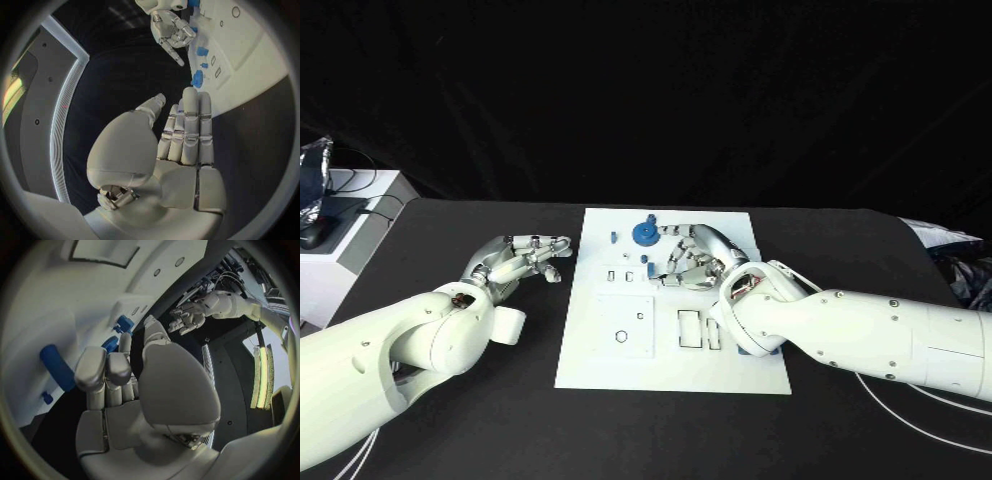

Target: Assemble the parts on the task board

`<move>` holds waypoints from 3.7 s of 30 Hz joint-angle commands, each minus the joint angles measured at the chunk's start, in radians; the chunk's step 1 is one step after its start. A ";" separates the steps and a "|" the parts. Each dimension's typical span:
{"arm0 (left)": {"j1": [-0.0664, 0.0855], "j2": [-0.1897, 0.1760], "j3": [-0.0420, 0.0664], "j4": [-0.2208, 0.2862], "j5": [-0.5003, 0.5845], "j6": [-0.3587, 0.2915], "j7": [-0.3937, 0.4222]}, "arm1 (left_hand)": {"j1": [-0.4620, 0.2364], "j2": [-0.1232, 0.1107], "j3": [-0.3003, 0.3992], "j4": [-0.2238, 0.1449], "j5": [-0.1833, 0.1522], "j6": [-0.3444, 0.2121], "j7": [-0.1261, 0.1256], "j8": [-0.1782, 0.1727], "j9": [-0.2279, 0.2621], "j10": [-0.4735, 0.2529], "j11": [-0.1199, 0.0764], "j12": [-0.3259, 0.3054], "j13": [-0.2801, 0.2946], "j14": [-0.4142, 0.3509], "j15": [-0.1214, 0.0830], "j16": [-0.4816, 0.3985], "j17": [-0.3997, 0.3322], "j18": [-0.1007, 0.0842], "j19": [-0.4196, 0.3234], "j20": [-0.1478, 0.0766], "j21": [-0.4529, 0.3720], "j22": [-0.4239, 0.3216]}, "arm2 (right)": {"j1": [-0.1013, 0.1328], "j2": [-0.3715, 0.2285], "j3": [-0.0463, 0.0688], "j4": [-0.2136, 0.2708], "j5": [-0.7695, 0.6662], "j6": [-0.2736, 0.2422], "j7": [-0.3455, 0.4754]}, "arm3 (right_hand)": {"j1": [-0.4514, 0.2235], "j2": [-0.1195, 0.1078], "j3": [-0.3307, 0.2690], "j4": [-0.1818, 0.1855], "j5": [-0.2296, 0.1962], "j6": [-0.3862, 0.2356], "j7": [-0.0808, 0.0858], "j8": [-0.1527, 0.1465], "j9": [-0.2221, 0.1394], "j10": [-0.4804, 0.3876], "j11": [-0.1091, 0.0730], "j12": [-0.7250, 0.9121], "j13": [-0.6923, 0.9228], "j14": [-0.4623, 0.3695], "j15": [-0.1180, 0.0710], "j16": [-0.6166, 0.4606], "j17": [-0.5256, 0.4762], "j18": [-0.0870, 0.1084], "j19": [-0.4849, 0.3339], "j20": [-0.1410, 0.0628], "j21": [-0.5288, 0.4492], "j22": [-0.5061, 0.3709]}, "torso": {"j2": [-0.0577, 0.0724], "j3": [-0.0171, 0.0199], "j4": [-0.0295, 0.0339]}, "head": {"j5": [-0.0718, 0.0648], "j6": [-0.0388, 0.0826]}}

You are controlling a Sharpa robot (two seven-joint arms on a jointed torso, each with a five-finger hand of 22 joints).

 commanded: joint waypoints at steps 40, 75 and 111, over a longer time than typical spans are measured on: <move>0.100 0.156 0.042 -0.089 -0.588 0.247 -0.555 | -0.185 -0.076 -0.203 0.237 0.003 0.017 -0.115 0.320 0.407 -0.035 -0.122 0.810 0.623 0.075 -0.085 0.293 0.347 -0.009 0.136 -0.085 0.229 0.293 | 0.129 -0.182 0.010 0.003 0.536 0.136 0.383 | -0.121 0.232 0.017 -0.380 0.073 0.468 -0.073 0.258 0.282 -0.063 -0.037 0.339 0.387 0.006 -0.024 -0.006 -0.006 -0.033 0.050 -0.027 -0.046 0.126 | -0.037 0.0293 -0.0319 | 0.034 0.016; 0.271 0.475 -0.074 -0.394 -0.708 0.513 -0.826 | -0.229 -0.064 -0.067 0.226 0.001 0.015 -0.130 0.277 0.724 -0.026 -0.131 0.804 0.665 0.114 -0.092 0.301 0.491 -0.023 0.228 -0.093 0.245 0.507 | 0.115 -0.160 0.005 -0.016 0.479 0.111 0.314 | -0.142 0.204 0.007 -0.397 0.193 0.475 -0.061 0.172 0.323 -0.056 -0.029 0.303 0.445 0.006 -0.016 0.025 0.051 -0.030 0.046 -0.019 0.002 0.131 | -0.044 0.0369 -0.0536 | 0.060 0.018; 0.271 0.529 -0.078 -0.471 -0.739 0.525 -0.815 | -0.216 -0.061 -0.155 0.245 -0.002 0.014 -0.129 0.270 0.737 -0.035 -0.129 0.812 0.658 0.104 -0.088 0.301 0.489 -0.021 0.223 -0.087 0.201 0.555 | 0.111 -0.145 0.005 -0.023 0.476 0.107 0.311 | -0.143 0.204 0.005 -0.395 0.193 0.476 -0.061 0.168 0.327 -0.053 -0.030 0.300 0.447 0.007 -0.016 0.026 0.054 -0.029 0.046 -0.019 0.002 0.131 | -0.040 0.0335 -0.0519 | 0.059 0.011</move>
